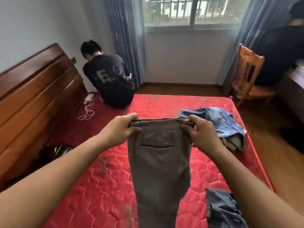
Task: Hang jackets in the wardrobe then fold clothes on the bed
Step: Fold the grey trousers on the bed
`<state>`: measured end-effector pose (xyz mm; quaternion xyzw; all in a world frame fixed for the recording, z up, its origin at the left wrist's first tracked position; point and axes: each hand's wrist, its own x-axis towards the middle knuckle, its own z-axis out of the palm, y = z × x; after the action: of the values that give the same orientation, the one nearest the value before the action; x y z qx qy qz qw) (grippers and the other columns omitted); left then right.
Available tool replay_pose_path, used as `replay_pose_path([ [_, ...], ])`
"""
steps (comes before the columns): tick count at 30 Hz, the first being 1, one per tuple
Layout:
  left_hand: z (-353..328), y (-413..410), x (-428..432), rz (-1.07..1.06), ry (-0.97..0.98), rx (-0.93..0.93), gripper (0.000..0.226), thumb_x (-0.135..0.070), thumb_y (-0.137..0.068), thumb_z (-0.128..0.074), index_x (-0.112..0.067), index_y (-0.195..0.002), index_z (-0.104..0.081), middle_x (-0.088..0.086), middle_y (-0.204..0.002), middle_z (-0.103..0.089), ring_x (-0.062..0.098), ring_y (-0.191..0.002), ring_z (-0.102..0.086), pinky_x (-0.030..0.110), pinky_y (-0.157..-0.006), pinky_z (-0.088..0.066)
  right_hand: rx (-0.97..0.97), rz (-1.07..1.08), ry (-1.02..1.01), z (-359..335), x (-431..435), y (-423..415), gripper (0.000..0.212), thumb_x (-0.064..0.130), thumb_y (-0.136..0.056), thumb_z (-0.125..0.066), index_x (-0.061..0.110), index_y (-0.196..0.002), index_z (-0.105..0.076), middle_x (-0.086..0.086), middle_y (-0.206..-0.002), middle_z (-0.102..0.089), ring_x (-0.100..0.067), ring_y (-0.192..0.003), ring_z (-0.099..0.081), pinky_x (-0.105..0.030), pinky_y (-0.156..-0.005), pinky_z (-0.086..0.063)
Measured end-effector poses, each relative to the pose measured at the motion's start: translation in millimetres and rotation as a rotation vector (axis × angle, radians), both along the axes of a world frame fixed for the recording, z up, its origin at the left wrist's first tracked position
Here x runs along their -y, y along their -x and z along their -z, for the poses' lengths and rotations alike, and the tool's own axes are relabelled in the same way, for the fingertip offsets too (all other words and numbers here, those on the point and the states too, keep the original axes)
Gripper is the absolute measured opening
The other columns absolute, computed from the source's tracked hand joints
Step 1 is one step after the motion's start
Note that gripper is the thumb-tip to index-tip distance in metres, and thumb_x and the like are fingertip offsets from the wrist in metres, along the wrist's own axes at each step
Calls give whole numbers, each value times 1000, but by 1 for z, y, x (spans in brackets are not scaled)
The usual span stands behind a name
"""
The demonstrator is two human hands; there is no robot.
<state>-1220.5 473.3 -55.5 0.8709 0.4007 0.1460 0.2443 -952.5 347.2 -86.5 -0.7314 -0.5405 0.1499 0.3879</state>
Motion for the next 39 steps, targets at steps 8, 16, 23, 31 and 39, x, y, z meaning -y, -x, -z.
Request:
replay_pose_path([
  [8,166,-6,-19,-94,243,-100,17,-13,-89,-72,-21,-86,-57,-7,-75,-63,8,-68,-56,35,-69,-48,-161,1,325,158,-24,1,19,17,-90,-70,18,-77,-56,1,-68,-64,-25,-69,-63,-46,-68,-51],
  [16,249,-44,-133,-147,315,-37,19,-5,-89,-68,-18,-103,-67,5,-102,-71,23,-93,-66,40,-87,-52,-224,9,414,226,-134,-25,15,14,-93,-67,15,-107,-65,1,-104,-69,-22,-102,-63,-27,-78,-40],
  [23,352,-87,-205,-153,286,-89,73,-19,-99,-60,-21,-160,-20,10,-165,-22,22,-153,-22,34,-123,-18,-29,-56,490,324,-222,-49,75,32,-98,-63,16,-160,-24,-13,-163,-27,-26,-151,-26,-34,-123,-21],
  [31,569,-44,-101,-36,385,-429,63,-32,-108,-39,-17,-162,-10,14,-168,11,29,-156,5,36,-126,-6,289,-274,865,535,-128,-2,64,47,-102,-49,14,-154,-32,-23,-161,-22,-40,-150,-23,-47,-119,-29],
  [39,690,-99,-139,-90,17,-347,64,-47,-105,-31,-28,-161,-9,15,-168,11,31,-155,12,48,-126,-1,524,-204,558,648,-209,2,69,55,-100,-48,27,-160,-27,-16,-169,-9,-44,-155,-6,-70,-117,-15],
])
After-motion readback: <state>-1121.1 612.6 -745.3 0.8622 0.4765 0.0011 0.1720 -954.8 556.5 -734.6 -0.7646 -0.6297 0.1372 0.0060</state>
